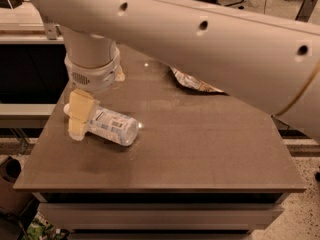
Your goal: Place blue plastic bottle upright
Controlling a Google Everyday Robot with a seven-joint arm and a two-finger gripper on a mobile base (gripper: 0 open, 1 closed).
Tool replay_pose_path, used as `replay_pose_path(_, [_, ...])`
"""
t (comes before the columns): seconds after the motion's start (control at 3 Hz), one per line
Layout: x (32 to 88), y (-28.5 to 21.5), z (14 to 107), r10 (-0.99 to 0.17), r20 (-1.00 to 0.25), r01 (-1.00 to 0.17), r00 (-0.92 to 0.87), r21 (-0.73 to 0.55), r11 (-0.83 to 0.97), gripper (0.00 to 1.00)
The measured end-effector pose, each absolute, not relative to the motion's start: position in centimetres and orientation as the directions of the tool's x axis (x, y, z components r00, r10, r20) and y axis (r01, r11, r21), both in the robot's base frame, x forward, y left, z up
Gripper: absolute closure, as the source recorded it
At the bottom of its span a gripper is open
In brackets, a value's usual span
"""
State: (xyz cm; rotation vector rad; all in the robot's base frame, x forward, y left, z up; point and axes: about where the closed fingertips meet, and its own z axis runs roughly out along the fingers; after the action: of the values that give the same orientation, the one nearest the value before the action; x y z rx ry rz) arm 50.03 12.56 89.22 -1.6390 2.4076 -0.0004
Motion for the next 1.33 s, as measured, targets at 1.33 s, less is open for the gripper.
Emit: replay_pose_path(1.33, [50.4,15.4,86.2,-0.913,-0.112,-0.910,-0.393,-0.093,0.404,0.00])
